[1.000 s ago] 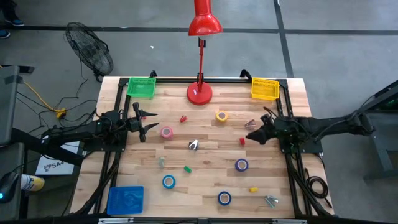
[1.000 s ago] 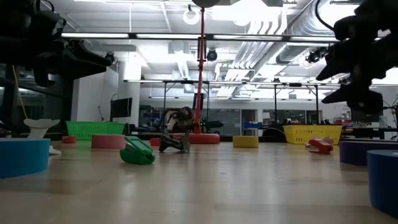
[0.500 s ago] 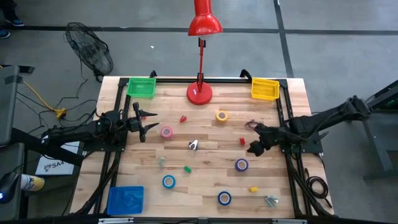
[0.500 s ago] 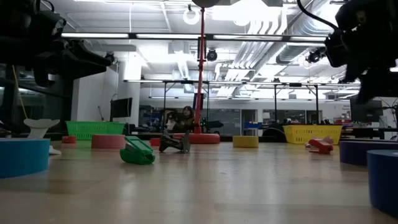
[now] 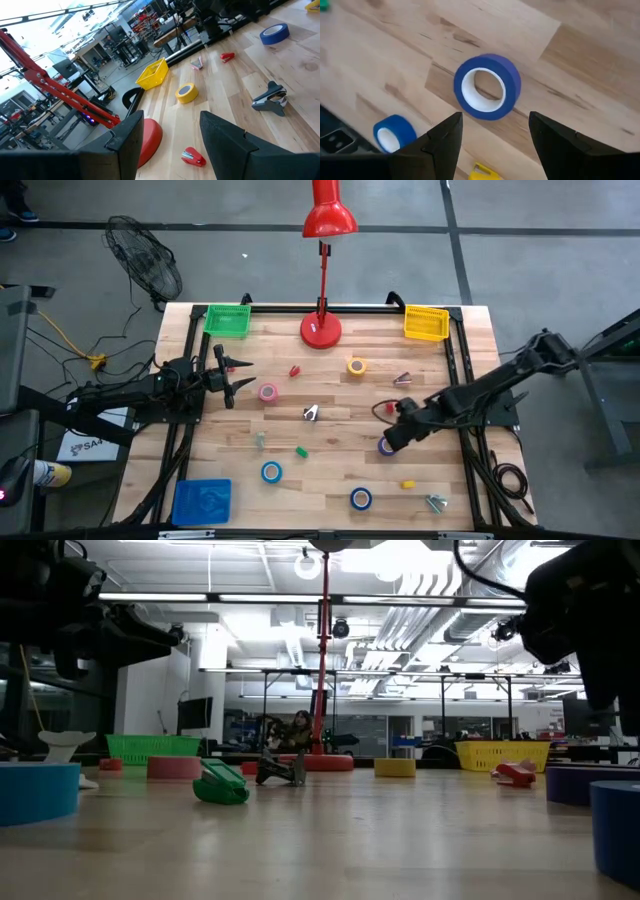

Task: Pick and place Stapler, Stapler remover, tape
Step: Put the purple tape into the blue basket

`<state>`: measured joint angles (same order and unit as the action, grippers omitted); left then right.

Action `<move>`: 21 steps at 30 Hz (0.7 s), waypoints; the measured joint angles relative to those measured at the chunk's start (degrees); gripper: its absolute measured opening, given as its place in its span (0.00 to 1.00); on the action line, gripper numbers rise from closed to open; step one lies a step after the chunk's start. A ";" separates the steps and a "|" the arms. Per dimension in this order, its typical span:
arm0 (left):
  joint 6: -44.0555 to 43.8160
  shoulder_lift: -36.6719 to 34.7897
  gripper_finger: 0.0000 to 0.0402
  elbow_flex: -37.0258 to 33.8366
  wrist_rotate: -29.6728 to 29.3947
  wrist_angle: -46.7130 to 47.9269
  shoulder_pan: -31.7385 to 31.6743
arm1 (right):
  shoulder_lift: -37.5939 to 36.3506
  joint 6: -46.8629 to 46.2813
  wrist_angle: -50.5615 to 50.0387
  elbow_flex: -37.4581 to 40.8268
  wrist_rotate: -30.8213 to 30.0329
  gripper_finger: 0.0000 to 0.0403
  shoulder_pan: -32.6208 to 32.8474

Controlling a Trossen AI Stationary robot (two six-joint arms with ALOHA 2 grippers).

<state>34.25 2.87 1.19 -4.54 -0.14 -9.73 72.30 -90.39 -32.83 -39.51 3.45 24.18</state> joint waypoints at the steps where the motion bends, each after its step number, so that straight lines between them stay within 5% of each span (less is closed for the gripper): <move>1: 0.00 0.00 0.47 0.00 0.00 0.00 -0.01 | 1.31 -0.52 -0.49 -1.00 0.27 0.55 0.00; 8: 0.00 0.00 0.47 0.00 0.00 0.00 0.00 | 8.73 -4.74 -9.13 -5.98 3.10 0.55 0.37; 21: 0.01 0.00 0.47 0.00 0.00 0.00 0.00 | 16.29 -10.57 -8.02 -8.32 0.86 0.55 -0.03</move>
<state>34.26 2.87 1.19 -4.54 -0.14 -9.73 88.58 -100.96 -40.84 -47.83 4.32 24.15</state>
